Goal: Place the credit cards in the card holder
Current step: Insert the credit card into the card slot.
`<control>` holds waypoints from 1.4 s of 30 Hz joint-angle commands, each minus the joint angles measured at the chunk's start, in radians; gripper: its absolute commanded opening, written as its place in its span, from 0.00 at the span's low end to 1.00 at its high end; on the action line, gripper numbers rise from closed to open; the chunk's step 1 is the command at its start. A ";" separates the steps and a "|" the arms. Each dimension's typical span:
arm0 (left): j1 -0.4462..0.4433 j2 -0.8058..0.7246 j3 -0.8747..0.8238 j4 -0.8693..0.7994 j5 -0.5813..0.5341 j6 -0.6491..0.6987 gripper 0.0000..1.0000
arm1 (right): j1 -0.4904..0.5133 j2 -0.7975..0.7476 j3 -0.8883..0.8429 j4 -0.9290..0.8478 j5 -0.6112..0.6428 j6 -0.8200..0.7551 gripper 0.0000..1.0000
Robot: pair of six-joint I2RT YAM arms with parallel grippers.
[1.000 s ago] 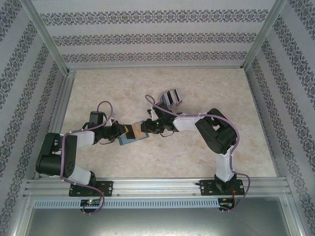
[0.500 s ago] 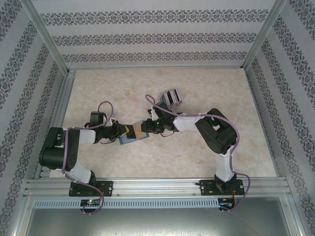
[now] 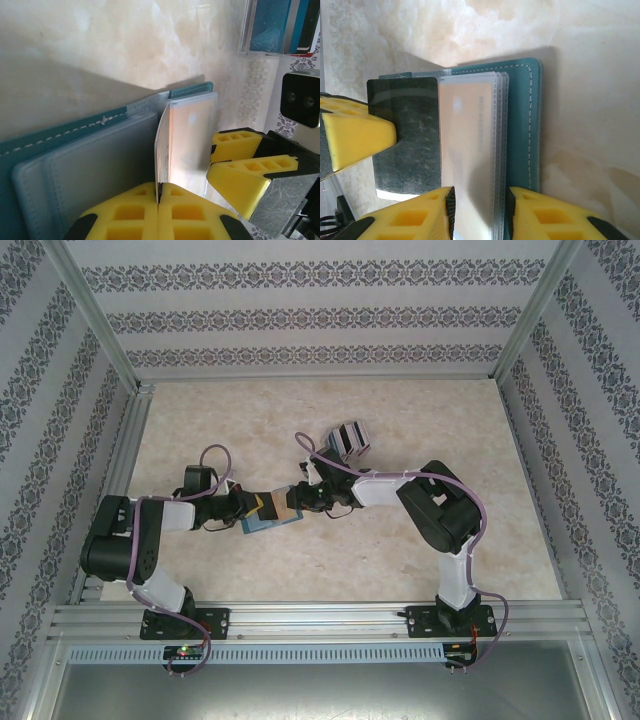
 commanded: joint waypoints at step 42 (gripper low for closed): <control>-0.038 0.085 -0.012 -0.022 0.109 0.027 0.00 | 0.003 0.054 0.026 -0.031 -0.021 -0.015 0.36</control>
